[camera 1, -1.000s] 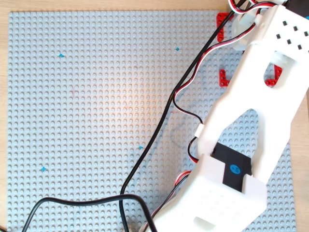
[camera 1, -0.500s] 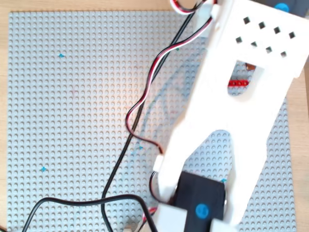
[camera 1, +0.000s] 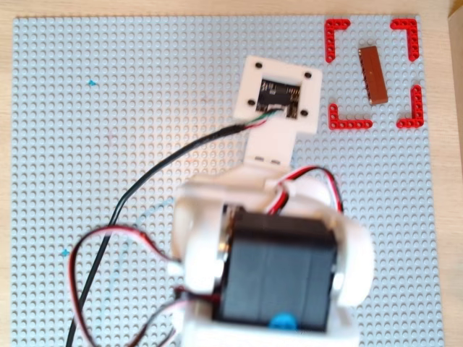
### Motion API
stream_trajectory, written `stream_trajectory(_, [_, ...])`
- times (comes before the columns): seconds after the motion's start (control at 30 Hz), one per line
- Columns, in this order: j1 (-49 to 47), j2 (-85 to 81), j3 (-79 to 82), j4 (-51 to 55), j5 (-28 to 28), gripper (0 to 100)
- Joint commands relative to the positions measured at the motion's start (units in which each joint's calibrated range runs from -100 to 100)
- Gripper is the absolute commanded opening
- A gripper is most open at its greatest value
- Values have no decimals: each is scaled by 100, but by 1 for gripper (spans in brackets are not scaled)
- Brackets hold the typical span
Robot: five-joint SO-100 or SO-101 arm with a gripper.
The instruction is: Grab and store lego
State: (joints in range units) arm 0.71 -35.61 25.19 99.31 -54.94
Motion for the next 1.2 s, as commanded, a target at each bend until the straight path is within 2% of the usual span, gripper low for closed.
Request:
stream_trajectory(0.0, [-78,-1173,847,-35,-32,1])
stream_trajectory(0.17, [-19,-2773,2181,-471,130,1])
stream_trajectory(0.57, [-41,-6389,4677,-445,72,1])
stream_trajectory(1.17, [-71,-6168,4913,-637,109,1])
